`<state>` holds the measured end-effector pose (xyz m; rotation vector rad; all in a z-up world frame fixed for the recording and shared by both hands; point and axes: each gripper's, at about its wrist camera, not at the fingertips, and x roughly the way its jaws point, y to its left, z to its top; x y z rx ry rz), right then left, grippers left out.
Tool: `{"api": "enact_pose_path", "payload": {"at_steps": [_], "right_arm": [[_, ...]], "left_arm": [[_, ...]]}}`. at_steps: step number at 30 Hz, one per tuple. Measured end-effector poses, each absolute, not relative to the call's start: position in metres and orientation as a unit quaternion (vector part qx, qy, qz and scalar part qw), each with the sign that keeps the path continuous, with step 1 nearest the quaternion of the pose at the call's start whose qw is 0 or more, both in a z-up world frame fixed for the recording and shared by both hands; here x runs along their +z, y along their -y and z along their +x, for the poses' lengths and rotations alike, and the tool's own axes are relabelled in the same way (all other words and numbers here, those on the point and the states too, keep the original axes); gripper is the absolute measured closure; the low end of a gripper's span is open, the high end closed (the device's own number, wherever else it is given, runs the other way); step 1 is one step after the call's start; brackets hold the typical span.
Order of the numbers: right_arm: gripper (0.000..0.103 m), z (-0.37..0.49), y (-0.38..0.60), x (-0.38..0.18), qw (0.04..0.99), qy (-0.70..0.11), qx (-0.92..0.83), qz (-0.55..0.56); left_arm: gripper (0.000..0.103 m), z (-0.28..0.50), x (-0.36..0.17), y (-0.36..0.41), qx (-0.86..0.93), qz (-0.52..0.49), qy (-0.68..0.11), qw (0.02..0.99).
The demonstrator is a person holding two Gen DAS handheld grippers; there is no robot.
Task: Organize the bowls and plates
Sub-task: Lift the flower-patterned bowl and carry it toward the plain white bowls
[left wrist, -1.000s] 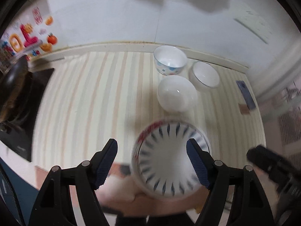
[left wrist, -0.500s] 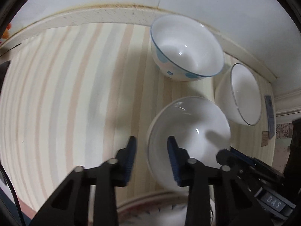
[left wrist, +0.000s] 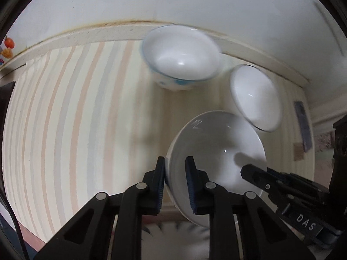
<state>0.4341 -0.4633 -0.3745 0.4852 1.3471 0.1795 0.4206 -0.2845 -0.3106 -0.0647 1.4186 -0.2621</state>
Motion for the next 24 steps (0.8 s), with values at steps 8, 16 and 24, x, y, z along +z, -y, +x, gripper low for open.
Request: {"api": "enact_pose_path", "payload": {"at_steps": [8, 16, 24], "right_arm": [[0.083, 0.375, 0.509, -0.335, 0.763, -0.604, 0.050, 0.225], [0.083, 0.301, 0.556, -0.317, 0.766, -0.598, 0.006, 0.236], [0.083, 0.252, 0.594, -0.342, 0.752, -0.606, -0.034, 0.257]], "left_arm": [[0.087, 0.371, -0.284, 0.337, -0.177, -0.015, -0.638, 0.749], [0.087, 0.329, -0.287, 0.383, -0.230, 0.015, -0.648, 0.726], [0.087, 0.293, -0.317, 0.421, -0.252, 0.066, -0.663, 0.702]]}}
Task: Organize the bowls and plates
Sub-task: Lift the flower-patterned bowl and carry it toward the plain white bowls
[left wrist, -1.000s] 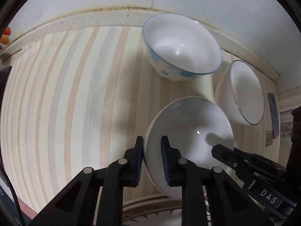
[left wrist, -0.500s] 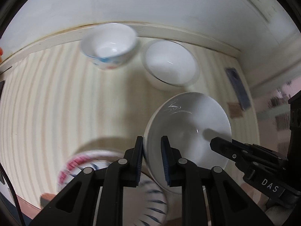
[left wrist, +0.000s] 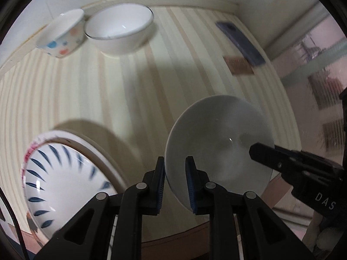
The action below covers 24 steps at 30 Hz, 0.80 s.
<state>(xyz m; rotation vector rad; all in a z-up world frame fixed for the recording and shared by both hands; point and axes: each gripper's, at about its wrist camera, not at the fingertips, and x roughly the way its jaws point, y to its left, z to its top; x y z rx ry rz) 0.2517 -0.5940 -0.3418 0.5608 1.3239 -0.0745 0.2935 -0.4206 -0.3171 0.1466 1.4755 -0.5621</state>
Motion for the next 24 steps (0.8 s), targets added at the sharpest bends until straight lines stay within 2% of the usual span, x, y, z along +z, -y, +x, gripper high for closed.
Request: {"api": "enact_pose_path", "payload": {"at_steps": [12, 18, 20, 21, 22, 24], "right_arm": [[0.083, 0.232, 0.597, -0.370, 0.735, -0.625, -0.034, 0.261], [0.082, 0.235, 0.608, -0.357, 0.707, -0.647, -0.019, 0.286], [0.071, 0.239, 0.616, -0.337, 0.715, -0.638, -0.019, 0.286], [0.068, 0.245, 0.621, -0.324, 0.723, -0.629, -0.018, 0.287], [0.060, 0.250, 0.624, -0.317, 0.727, -0.622, -0.015, 0.290], [0.054, 0.271, 0.632, -0.299, 0.738, -0.600, -0.003, 0.309]], "left_arm": [[0.087, 0.277, -0.337, 0.428, -0.247, 0.084, -0.673, 0.692], [0.085, 0.288, -0.301, 0.413, -0.243, 0.056, -0.670, 0.700], [0.085, 0.300, -0.277, 0.404, -0.243, 0.034, -0.656, 0.713], [0.081, 0.309, -0.264, 0.399, -0.243, 0.024, -0.650, 0.720], [0.071, 0.322, -0.253, 0.393, -0.241, 0.009, -0.643, 0.727], [0.065, 0.346, -0.241, 0.385, -0.232, -0.009, -0.631, 0.740]]}}
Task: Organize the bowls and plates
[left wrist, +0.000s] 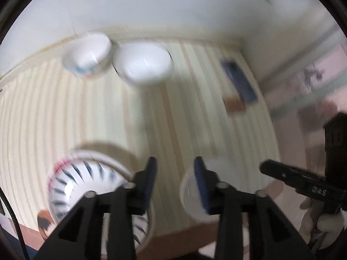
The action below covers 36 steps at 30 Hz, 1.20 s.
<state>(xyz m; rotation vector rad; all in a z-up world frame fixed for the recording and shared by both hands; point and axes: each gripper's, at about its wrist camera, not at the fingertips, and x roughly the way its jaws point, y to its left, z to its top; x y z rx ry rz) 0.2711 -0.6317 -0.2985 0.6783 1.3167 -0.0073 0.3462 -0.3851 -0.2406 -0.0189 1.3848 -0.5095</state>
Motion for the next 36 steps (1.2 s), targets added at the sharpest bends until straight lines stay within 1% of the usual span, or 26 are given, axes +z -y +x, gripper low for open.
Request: {"api": "enact_pose_path", "payload": {"at_steps": [1, 3, 6, 11, 15, 16, 17, 18, 19, 20, 25, 30, 36], "right_arm": [[0.052, 0.280, 0.633, -0.295, 0.741, -0.594, 0.002, 0.314], [0.052, 0.316, 0.635, -0.290, 0.752, -0.578, 0.014, 0.318], [0.052, 0.360, 0.630, -0.297, 0.762, -0.568, 0.018, 0.311], [0.052, 0.444, 0.611, -0.343, 0.745, -0.582, 0.036, 0.324], [0.052, 0.490, 0.597, -0.383, 0.729, -0.603, 0.036, 0.322], [0.054, 0.497, 0.594, -0.391, 0.725, -0.608, 0.036, 0.321], [0.063, 0.502, 0.592, -0.398, 0.724, -0.610, 0.036, 0.320], [0.071, 0.506, 0.591, -0.402, 0.724, -0.611, 0.036, 0.317], [0.084, 0.509, 0.589, -0.406, 0.725, -0.614, 0.036, 0.310], [0.087, 0.511, 0.586, -0.409, 0.728, -0.617, 0.029, 0.298], [0.088, 0.509, 0.581, -0.406, 0.740, -0.613, 0.026, 0.275], [0.088, 0.506, 0.581, -0.401, 0.746, -0.612, 0.021, 0.261], [0.088, 0.484, 0.590, -0.376, 0.755, -0.601, 0.019, 0.262]], "left_arm": [[0.065, 0.363, -0.238, 0.382, -0.221, -0.011, -0.623, 0.750], [0.065, 0.395, -0.243, 0.375, -0.194, -0.018, -0.617, 0.762], [0.065, 0.438, -0.263, 0.369, -0.172, -0.033, -0.632, 0.755], [0.065, 0.491, -0.309, 0.367, -0.159, -0.048, -0.660, 0.733], [0.066, 0.510, -0.340, 0.371, -0.159, -0.053, -0.680, 0.714], [0.066, 0.513, -0.345, 0.374, -0.160, -0.051, -0.682, 0.712], [0.070, 0.513, -0.348, 0.377, -0.163, -0.048, -0.679, 0.714], [0.080, 0.512, -0.348, 0.379, -0.164, -0.041, -0.676, 0.717], [0.083, 0.512, -0.348, 0.380, -0.161, -0.032, -0.673, 0.721], [0.083, 0.512, -0.349, 0.382, -0.162, -0.021, -0.669, 0.725], [0.088, 0.512, -0.351, 0.380, -0.164, -0.016, -0.662, 0.731], [0.088, 0.506, -0.344, 0.385, -0.168, -0.006, -0.653, 0.738], [0.088, 0.491, -0.322, 0.393, -0.186, 0.003, -0.644, 0.742]]}}
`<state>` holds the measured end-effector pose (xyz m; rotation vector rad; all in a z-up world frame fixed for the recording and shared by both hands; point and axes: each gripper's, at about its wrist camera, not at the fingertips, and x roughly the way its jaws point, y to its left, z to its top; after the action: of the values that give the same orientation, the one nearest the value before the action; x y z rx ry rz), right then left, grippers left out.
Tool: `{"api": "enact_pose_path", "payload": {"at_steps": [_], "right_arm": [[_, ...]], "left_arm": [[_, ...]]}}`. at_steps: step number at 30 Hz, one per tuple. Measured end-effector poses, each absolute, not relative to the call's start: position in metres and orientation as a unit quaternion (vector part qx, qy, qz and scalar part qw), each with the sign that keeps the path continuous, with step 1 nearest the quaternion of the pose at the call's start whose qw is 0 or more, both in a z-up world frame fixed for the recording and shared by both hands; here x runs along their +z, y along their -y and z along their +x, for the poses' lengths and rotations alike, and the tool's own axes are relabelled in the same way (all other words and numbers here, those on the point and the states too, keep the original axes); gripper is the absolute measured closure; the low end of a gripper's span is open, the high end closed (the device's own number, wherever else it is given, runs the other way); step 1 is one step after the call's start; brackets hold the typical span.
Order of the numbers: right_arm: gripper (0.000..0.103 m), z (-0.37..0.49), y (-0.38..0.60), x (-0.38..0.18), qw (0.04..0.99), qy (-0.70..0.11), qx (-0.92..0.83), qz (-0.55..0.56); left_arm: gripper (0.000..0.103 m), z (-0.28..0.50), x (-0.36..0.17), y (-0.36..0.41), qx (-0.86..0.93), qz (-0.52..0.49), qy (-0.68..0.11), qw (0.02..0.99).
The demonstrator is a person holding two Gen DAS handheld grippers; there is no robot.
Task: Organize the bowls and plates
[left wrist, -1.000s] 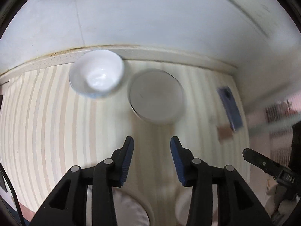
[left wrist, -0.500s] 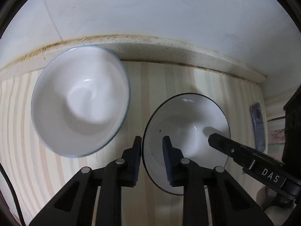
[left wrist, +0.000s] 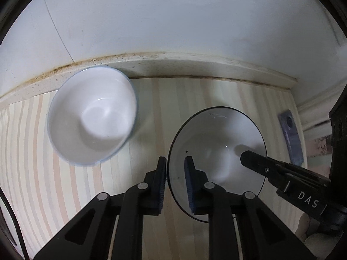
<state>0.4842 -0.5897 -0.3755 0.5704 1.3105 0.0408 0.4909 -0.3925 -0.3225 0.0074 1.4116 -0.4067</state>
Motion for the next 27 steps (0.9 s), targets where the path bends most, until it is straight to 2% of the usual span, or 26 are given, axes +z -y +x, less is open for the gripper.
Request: {"api": "enact_pose_path", "payload": {"at_steps": [14, 27], "right_arm": [[0.088, 0.361, 0.589, -0.305, 0.754, -0.598, 0.007, 0.273], [0.088, 0.250, 0.605, -0.298, 0.732, -0.612, -0.030, 0.297]], "left_arm": [[0.088, 0.401, -0.252, 0.384, -0.244, -0.009, -0.643, 0.726], [0.088, 0.317, -0.258, 0.408, -0.293, 0.033, -0.664, 0.687]]}}
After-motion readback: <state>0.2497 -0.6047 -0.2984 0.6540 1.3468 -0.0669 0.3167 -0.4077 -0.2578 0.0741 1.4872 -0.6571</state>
